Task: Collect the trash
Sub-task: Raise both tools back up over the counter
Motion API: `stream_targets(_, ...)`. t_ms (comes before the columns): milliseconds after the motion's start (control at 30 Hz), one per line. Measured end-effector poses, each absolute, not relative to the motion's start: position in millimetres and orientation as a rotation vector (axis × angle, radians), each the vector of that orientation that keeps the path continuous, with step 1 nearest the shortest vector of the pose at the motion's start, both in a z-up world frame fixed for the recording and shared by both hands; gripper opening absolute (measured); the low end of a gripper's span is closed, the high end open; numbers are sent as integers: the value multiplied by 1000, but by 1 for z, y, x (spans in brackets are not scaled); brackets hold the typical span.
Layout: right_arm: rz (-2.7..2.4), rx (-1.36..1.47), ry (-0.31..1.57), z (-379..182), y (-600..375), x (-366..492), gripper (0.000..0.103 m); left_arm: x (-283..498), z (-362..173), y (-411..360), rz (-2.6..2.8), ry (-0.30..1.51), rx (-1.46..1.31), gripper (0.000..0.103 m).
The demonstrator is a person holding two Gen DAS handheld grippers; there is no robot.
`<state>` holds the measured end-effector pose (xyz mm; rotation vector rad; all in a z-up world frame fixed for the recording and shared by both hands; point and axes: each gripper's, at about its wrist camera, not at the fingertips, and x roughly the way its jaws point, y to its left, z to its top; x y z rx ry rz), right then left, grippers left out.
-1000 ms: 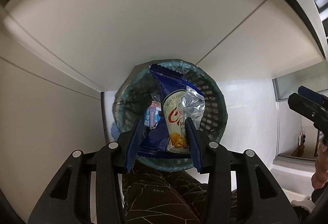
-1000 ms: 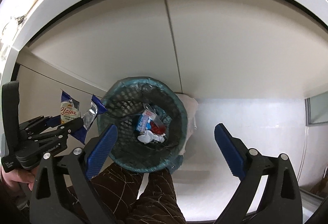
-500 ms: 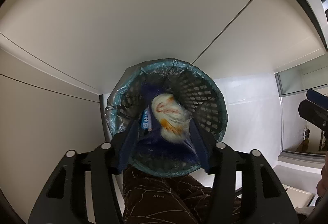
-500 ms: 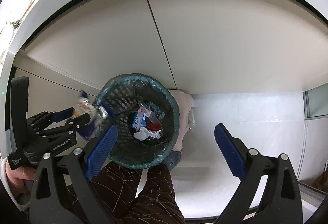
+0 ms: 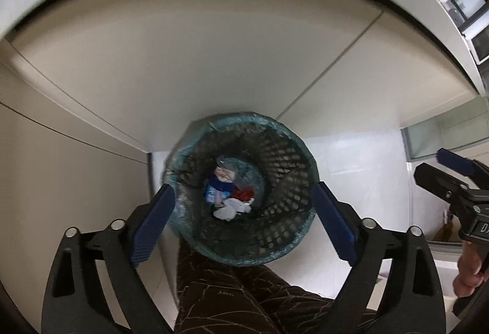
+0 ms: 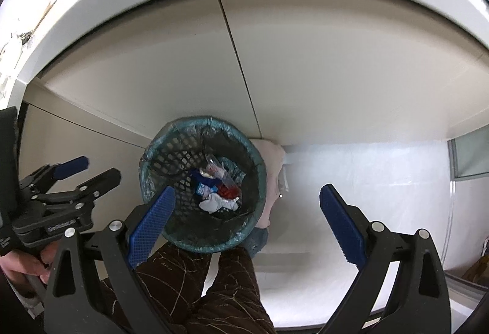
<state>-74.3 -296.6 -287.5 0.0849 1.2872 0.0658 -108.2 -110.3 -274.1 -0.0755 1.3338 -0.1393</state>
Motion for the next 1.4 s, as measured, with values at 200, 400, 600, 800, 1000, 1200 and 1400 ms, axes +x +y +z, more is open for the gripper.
stream_targets(200, 60, 74, 1223, -240, -297, -63, 92, -109, -221, -101, -149, 1243, -133, 97)
stream_targets(400, 76, 99, 1150, -189, -301, -49, 92, -105, -172, -91, -124, 1179, -154, 97)
stream_targets(600, 91, 87, 1093, -151, -303, -38, 92, -96, -146, -77, -81, 1148, -167, 97)
stream_targets(800, 104, 73, 1053, -129, -300, -25, 92, -87, -133, -67, -38, 1124, -165, 97)
stream_targets(1000, 120, 64, 1034, -115, -290, -6, 92, -71, -115, -57, -15, 1100, -177, 97)
stream_targets(1200, 135, 57, 1001, -97, -281, 17, 91, -48, -92, -44, 3, 1073, -187, 97)
stream_targets(1400, 121, 44, 973, -80, -270, 47, 92, -17, -75, -32, -4, 1047, -175, 97)
